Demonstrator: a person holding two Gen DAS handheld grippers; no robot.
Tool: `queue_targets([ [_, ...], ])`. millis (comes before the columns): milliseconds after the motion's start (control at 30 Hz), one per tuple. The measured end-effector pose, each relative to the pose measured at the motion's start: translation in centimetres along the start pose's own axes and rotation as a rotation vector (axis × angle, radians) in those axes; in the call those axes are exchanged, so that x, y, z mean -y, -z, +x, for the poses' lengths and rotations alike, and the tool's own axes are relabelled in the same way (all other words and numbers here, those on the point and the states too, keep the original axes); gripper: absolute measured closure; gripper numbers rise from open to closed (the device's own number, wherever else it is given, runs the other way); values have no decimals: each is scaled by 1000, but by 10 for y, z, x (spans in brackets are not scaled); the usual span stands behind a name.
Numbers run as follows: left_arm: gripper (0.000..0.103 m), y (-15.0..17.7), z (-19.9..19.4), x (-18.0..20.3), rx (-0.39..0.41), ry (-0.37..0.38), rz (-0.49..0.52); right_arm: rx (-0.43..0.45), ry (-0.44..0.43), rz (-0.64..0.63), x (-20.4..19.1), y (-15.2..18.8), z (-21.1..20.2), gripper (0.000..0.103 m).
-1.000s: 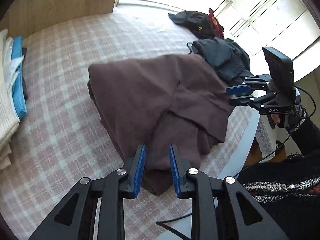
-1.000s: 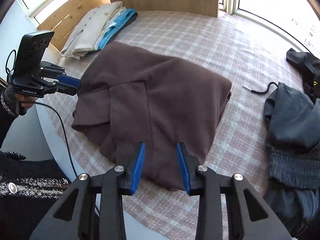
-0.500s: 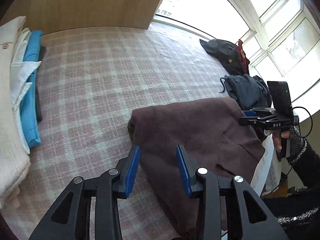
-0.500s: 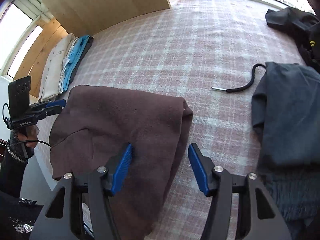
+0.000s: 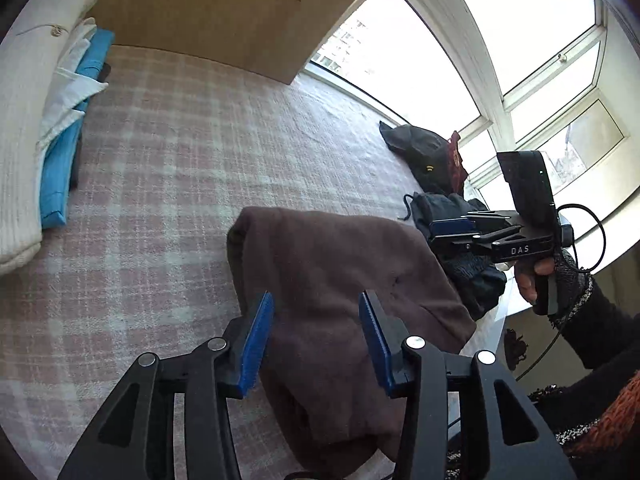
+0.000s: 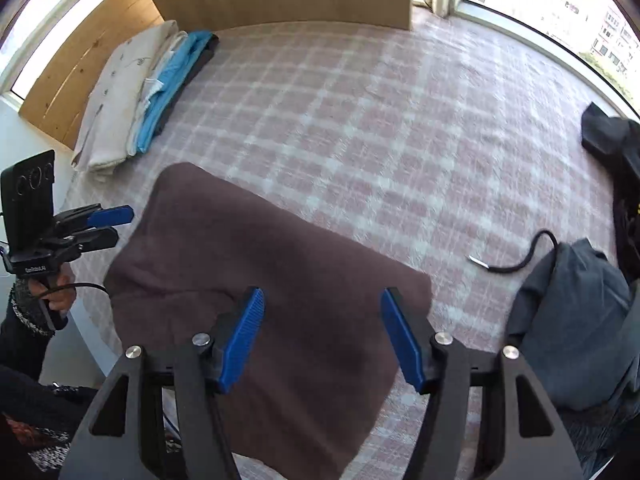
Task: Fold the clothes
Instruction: 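Grasp the fleece edge with both tools and lift it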
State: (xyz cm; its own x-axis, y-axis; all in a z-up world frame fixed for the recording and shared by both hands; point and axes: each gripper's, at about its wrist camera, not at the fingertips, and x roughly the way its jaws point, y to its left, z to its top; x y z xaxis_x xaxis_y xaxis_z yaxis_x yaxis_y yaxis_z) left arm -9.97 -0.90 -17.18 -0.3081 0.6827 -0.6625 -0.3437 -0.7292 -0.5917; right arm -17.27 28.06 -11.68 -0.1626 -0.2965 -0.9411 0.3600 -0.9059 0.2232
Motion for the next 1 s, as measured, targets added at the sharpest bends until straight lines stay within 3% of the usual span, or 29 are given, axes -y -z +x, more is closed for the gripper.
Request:
queue_targets([
  [67,59,-2,4,-13,-10,-11,-26,-8,-38,-59,-30,-31,2,42],
  [167,60,-2,21,-30,-28,99,-140,-54,-76,-135,-71,-75,19,42],
  [400,64,3,27,-11,53,223,-141,-330,4,-395,-142,-133,85,42],
  [600,64,6,22,-2,119,302,-158,-582,103,-656,-193,-126,124,43],
  [733,64,9,20,10,134,319,-122,-676,204,-738,-201,-111,140,44],
  [833,64,12,10,13,133,288,-81,-622,178,-657,-193,-116,124,44],
  [933,64,12,-10,-1,148,234,-47,-444,106,-509,-179,-122,82,44],
  [1000,64,3,-19,-16,135,150,19,-323,96,-439,-168,-110,53,44],
])
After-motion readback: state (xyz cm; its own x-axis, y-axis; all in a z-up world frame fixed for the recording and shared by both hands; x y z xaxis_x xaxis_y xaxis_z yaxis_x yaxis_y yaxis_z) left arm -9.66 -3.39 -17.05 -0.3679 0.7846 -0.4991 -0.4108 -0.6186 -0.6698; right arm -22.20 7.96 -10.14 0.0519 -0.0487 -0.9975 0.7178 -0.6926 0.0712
